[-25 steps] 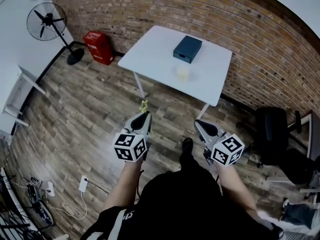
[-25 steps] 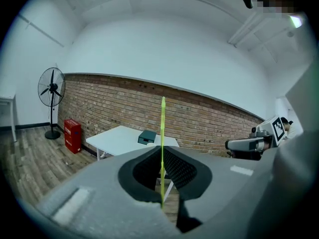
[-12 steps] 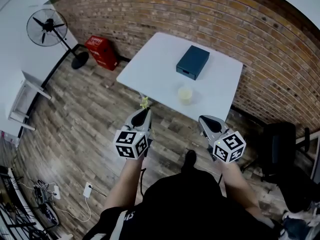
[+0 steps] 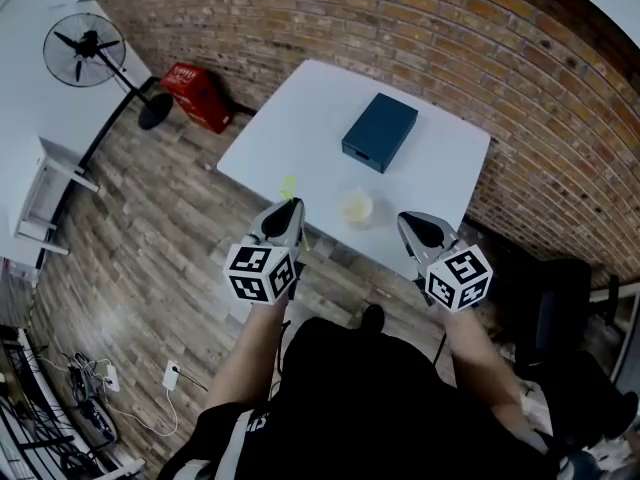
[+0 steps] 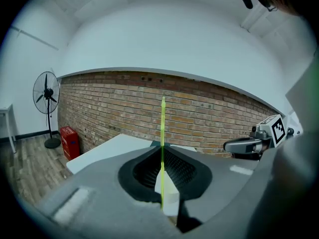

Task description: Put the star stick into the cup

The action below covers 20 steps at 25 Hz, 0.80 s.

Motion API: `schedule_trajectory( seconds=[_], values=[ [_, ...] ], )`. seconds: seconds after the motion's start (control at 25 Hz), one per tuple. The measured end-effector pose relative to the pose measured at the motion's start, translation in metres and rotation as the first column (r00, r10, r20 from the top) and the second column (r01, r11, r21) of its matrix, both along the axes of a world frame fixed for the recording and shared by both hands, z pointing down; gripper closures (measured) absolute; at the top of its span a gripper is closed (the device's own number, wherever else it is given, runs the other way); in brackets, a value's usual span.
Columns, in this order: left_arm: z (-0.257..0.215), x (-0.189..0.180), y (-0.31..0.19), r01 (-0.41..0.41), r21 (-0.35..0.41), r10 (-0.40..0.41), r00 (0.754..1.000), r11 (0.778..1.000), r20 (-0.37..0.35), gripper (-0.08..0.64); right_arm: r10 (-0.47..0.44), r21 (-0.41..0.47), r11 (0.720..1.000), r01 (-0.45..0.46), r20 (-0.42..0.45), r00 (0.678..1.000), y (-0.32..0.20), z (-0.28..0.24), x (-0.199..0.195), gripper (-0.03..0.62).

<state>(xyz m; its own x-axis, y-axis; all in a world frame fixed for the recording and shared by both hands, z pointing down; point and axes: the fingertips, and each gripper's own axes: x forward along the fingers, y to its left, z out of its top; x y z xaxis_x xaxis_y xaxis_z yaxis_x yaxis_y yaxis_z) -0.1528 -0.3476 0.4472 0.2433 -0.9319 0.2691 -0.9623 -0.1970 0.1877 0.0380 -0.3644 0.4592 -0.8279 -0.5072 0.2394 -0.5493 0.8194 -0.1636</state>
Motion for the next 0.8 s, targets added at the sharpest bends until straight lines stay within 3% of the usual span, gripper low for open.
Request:
schedule_trajectory(
  seconds=[0.6,0.8],
  values=[
    [0.006,-0.022,-0.070,-0.130,0.034,0.133,0.987,0.991,-0.094,0.540,0.096,-0.059,0.993,-0.100,-0.080,0.992,-0.038,0.014,-0.042,0.583],
    [0.009,-0.007,-0.096,-0.207,0.034,0.209,0.972,0.978,-0.104,0.540,0.126,-0.094,0.986,-0.135,-0.095,0.987,-0.045,0.029,-0.042,0.581]
  ],
)
